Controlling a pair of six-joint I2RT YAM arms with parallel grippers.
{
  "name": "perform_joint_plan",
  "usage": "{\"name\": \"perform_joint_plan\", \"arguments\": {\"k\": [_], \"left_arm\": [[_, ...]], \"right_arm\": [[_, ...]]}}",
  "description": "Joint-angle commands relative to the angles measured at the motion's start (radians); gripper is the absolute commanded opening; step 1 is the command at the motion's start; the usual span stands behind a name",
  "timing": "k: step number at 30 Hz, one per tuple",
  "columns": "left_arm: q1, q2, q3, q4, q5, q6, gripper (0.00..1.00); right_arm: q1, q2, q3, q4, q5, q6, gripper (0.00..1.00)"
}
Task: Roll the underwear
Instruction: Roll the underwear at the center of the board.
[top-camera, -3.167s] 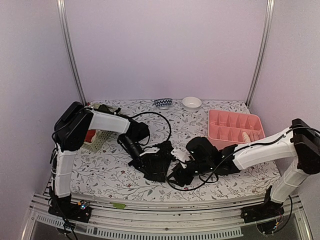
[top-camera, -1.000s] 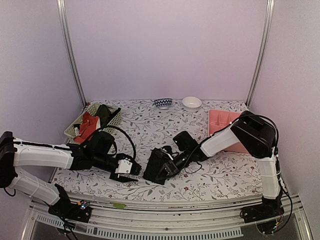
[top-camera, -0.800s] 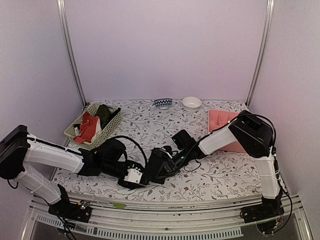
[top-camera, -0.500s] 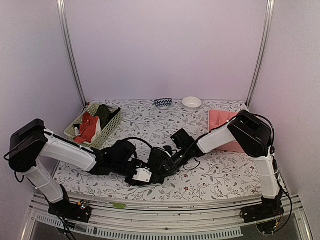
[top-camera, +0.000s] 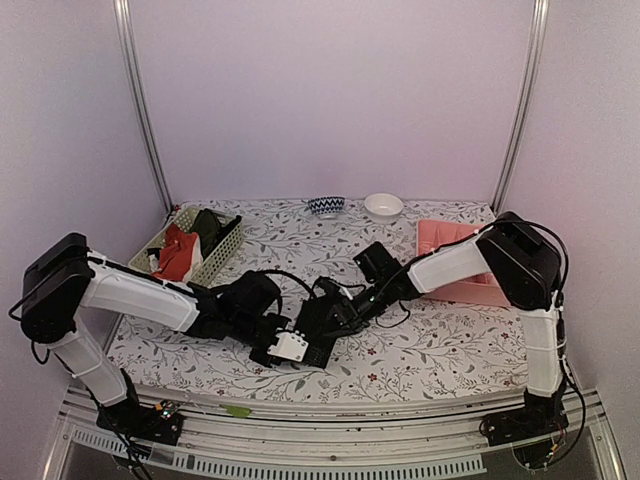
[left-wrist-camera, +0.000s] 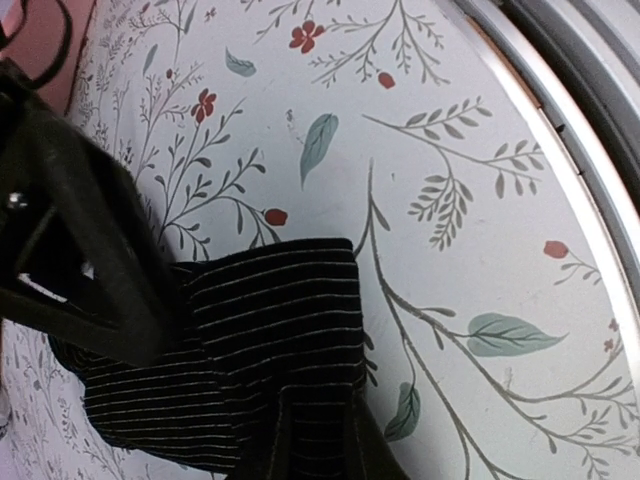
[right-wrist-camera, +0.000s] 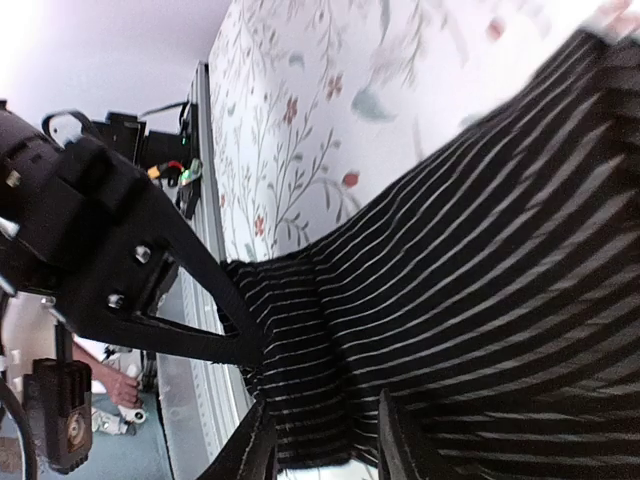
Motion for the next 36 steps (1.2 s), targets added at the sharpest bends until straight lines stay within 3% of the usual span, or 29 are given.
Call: {"name": "perform_joint_plan", "arguments": {"k": [1, 10, 17, 26, 36], "left_arm": [[0.030, 0.054, 0.050, -0.327, 0.101, -0.004, 0.04], [0.186, 0.240, 0.345, -0.666, 0.367, -0.044, 0.02], [0.242, 0.475, 0.603, -0.908, 0.501, -0.034, 0.01], [0.257, 0.683, 0.794, -1.094, 0.559, -0.035, 0.01], [0.266, 0.727, 0.833, -1.116, 0.553, -0.041, 0.01]], "right_arm": [[-0.112, -0.141, -0.018, -0.021, 0.157, -0.053, 0.38], [-0.111, -0.487, -0.330, 0.080, 0.364, -0.102, 0.50], [0.043, -0.637, -0.465, 0.077, 0.587, -0.186, 0.53], [0.233, -0.448, -0.298, 0.067, 0.772, -0.344, 0.55], [0.285, -0.256, -0.143, 0.035, 0.760, -0.476, 0.56]]}}
